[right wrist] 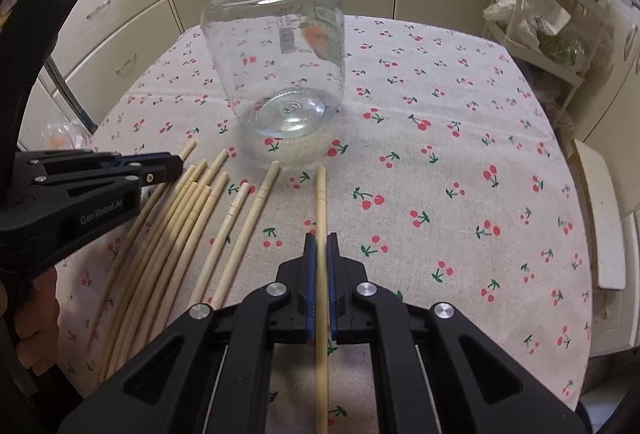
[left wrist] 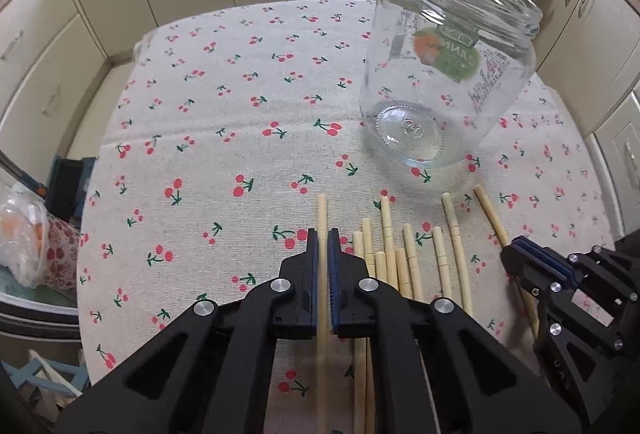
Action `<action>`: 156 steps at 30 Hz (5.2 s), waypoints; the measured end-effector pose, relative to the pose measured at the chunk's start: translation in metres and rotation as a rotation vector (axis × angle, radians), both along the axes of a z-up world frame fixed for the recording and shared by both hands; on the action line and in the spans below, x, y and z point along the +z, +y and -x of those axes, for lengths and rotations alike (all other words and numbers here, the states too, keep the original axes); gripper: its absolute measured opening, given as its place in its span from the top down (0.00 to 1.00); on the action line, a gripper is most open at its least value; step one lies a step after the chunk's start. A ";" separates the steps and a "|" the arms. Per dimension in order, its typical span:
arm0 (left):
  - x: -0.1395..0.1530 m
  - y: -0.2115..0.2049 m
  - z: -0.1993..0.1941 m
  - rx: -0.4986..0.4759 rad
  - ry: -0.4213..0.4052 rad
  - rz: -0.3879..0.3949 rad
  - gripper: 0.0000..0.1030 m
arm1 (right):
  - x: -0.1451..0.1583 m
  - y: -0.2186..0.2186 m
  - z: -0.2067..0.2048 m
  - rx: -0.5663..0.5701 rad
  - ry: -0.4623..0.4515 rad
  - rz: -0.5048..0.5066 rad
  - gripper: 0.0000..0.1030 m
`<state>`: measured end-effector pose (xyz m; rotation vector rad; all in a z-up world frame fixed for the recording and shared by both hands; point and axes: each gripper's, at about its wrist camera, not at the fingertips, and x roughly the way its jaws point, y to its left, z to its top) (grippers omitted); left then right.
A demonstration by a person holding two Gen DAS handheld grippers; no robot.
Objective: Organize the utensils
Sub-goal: 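Lift the left tool's chopstick into the glass jar and open it while the right tool holds its chopstick, then lower the right tool's chopstick into the glass jar and open the right tool, then close the right tool on another chopstick while the left tool grasps one too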
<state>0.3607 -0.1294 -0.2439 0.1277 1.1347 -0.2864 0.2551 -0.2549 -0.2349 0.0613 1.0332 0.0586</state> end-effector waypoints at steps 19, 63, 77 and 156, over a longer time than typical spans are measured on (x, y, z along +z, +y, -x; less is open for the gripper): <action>0.152 -0.001 0.008 0.024 -0.425 0.376 0.96 | 0.027 -0.034 0.030 -0.115 -0.168 -0.267 0.94; 0.110 -0.063 -0.035 0.052 -0.624 0.188 0.94 | 0.047 -0.059 0.017 -0.153 -0.310 -0.353 0.94; 0.110 -0.005 0.016 0.076 -0.525 0.186 0.43 | 0.123 -0.046 -0.002 -0.122 -0.510 -0.338 0.94; 0.005 0.024 0.044 0.082 -0.134 -0.013 0.30 | -0.001 0.013 0.020 0.114 -0.044 -0.005 0.90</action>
